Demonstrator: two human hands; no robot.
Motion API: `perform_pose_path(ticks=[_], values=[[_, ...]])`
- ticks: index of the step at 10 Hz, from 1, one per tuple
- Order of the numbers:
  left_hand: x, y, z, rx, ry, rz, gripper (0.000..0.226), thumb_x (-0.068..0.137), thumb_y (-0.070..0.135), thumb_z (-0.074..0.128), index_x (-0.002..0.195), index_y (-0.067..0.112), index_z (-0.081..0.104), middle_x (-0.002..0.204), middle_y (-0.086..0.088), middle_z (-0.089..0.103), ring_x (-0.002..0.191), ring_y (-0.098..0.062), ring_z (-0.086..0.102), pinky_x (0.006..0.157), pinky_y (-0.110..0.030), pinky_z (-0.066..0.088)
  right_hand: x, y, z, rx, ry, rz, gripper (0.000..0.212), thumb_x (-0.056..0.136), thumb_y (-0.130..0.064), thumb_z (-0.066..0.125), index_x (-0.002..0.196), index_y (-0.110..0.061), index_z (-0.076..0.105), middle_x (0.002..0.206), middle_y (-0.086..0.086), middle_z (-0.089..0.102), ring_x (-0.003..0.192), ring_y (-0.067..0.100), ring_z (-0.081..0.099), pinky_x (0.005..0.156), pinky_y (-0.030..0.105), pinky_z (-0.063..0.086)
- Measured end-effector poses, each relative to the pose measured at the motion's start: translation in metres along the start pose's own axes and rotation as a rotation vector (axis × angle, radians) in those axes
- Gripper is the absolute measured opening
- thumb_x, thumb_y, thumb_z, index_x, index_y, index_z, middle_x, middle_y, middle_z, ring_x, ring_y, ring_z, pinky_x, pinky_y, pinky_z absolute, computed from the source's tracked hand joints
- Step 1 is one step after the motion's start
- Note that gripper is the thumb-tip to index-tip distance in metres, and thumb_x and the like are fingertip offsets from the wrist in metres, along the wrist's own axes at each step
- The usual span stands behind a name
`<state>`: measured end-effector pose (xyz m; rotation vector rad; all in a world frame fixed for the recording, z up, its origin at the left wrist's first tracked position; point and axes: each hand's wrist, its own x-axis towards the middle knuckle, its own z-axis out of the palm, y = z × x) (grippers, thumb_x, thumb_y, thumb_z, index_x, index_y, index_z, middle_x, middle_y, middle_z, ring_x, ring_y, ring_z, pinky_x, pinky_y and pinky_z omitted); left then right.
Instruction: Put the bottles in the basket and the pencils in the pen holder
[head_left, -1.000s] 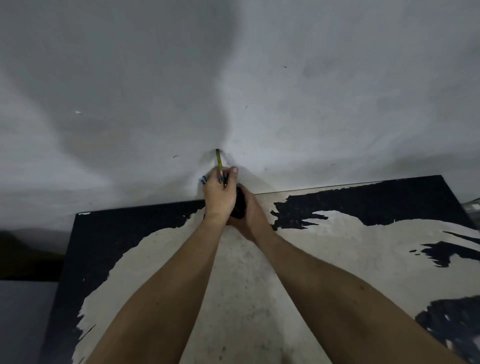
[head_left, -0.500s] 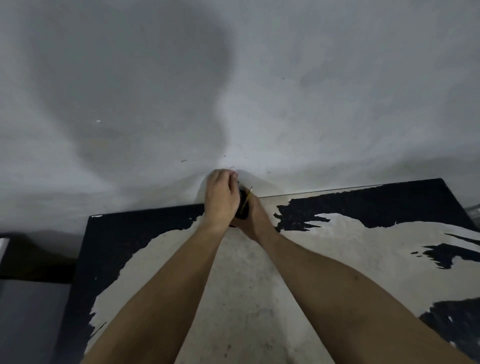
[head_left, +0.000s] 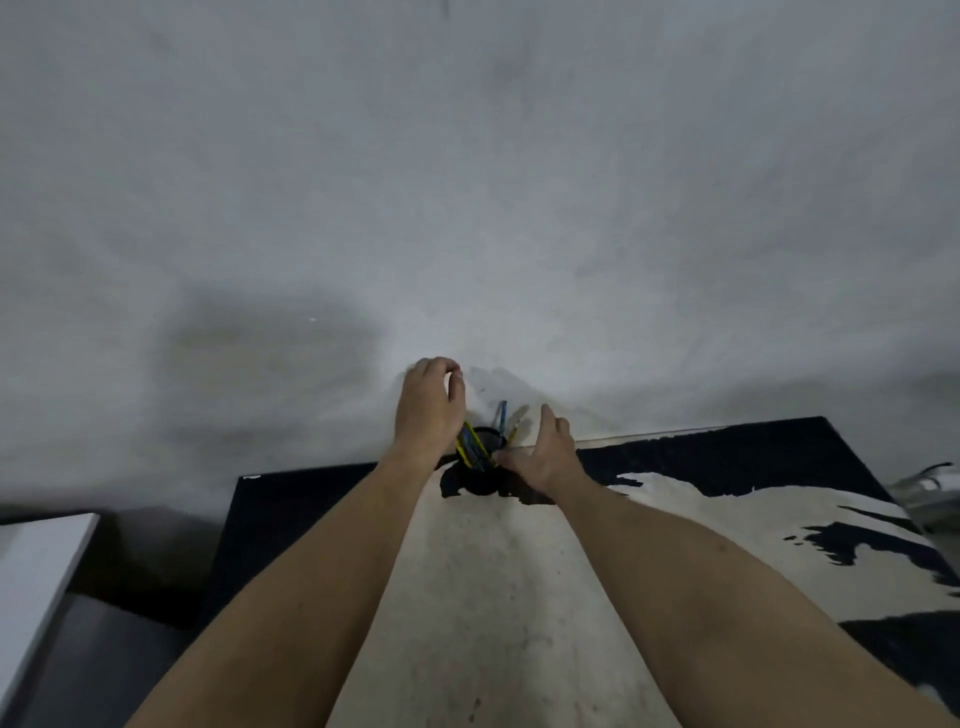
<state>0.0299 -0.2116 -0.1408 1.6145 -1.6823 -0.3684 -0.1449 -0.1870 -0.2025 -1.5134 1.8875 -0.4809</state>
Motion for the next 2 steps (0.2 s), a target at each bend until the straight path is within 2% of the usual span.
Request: perform_pose_path(ticks=[2], values=[[-0.009, 0.041, -0.051, 0.030, 0.023, 0.047, 0.026, 0.098, 0.026, 0.045, 0.109, 0.012, 0.064, 0.111, -0.006, 0.063, 0.109, -0.023, 0.054, 0.093, -0.035, 0.045, -0.047, -0.060, -0.054, -0.100, 0.114, -0.190, 0.105, 0.083, -0.057, 0.072, 0.160, -0.014, 0.014, 0.157, 0.013, 0.025, 0.146, 0.033, 0.028, 0.112, 0.046, 0.036]])
